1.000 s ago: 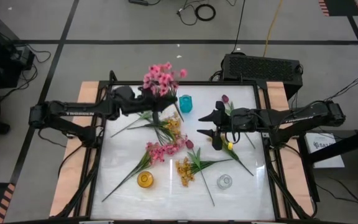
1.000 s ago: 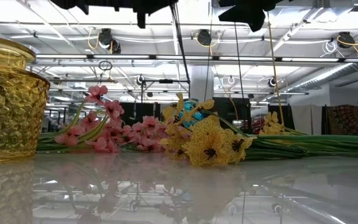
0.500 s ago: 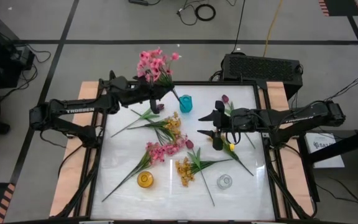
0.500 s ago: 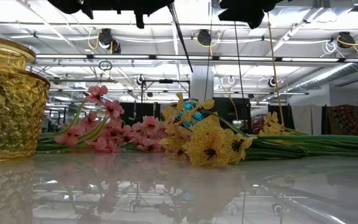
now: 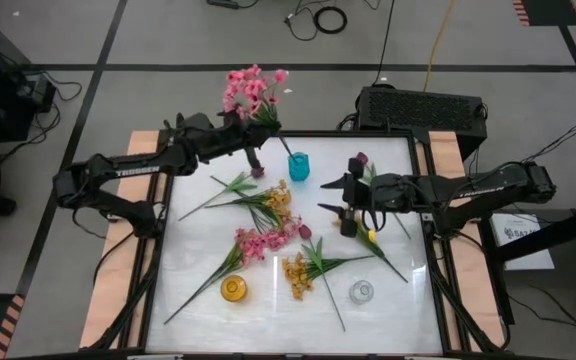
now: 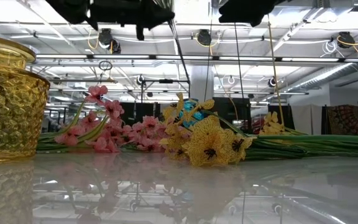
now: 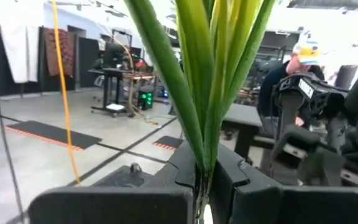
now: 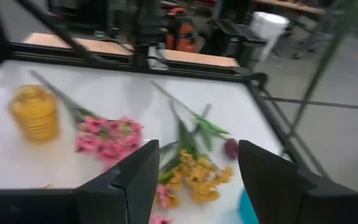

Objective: Sort flowers into vase by color
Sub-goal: Put the top pink flowers into the blue vase

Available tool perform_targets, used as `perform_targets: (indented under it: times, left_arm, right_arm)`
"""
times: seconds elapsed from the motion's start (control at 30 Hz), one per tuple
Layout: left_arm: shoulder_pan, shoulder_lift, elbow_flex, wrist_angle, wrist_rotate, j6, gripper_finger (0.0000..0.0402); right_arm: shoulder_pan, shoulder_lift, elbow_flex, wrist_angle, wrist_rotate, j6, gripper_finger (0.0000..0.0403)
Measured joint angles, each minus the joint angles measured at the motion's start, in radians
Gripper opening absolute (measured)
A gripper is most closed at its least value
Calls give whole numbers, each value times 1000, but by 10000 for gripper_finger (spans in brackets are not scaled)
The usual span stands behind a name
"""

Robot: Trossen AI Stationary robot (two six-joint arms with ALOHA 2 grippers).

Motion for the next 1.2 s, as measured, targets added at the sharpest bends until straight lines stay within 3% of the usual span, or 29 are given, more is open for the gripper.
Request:
perform_targets:
  times: [0.17, 0.47, 0.67, 1.2]
  left_arm:
    - [17, 65, 4, 78, 12, -7, 18]
    - [24, 126, 78, 35, 14, 51, 18]
    - [32, 134, 79, -40, 14, 70, 18]
    - [55, 164, 79, -55, 16, 68, 18]
  right_arm:
    - [-1, 0, 0, -2, 80, -23, 210]
    - [0, 0, 0, -44, 80, -33, 210]
    - [0, 0, 0, -49, 80, -24, 210]
    - [0, 1, 0, -50, 81, -15, 210]
